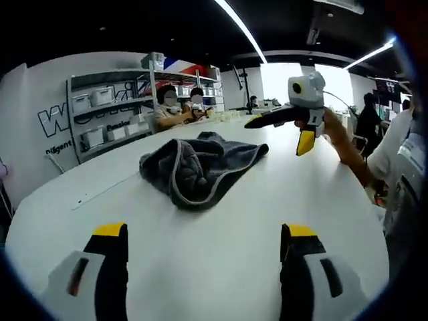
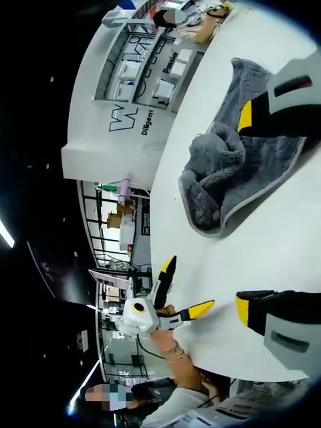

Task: Fold the towel on the table until its edges align and the towel forms a compact rectangular stack.

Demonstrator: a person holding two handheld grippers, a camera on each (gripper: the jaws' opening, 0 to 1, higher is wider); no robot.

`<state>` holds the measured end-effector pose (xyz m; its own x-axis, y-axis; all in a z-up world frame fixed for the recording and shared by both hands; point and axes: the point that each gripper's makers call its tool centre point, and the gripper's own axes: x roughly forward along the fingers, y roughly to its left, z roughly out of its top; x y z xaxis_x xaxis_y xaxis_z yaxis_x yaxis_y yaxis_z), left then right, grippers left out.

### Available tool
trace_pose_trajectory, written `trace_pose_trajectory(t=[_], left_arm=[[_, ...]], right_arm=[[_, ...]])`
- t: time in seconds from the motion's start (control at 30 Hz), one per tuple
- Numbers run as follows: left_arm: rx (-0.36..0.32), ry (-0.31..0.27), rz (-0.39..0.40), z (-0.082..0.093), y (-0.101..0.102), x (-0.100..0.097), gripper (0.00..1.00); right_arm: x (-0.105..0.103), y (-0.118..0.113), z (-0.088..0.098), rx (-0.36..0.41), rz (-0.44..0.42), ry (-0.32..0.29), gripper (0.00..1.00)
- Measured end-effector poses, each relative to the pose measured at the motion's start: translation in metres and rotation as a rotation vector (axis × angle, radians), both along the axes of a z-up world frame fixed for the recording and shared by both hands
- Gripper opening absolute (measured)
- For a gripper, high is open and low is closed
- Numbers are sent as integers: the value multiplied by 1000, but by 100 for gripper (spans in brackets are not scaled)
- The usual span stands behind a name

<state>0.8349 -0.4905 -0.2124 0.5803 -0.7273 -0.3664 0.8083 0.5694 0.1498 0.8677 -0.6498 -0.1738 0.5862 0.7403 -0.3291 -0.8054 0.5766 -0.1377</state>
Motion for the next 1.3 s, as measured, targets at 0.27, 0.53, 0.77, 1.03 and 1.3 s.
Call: trace_pose_trajectory(t=[0.27, 0.53, 0.77, 1.03, 1.3], left_arm=[[4, 10, -9, -1, 2, 0, 100], [-87, 27, 42, 12, 17, 8, 98], [-105, 43, 72, 10, 27, 11, 96], [-142, 58, 81, 6, 58, 11, 95], [-133, 68, 70, -10, 78, 8, 93]], right_arm=[[2, -2, -1, 1, -5, 6, 100], [4, -3, -5, -8, -9, 16, 100], [6, -4, -9, -12, -10, 27, 99], [1, 26, -18, -16, -11, 31, 99], [-5, 46, -31, -23, -10, 35, 99]])
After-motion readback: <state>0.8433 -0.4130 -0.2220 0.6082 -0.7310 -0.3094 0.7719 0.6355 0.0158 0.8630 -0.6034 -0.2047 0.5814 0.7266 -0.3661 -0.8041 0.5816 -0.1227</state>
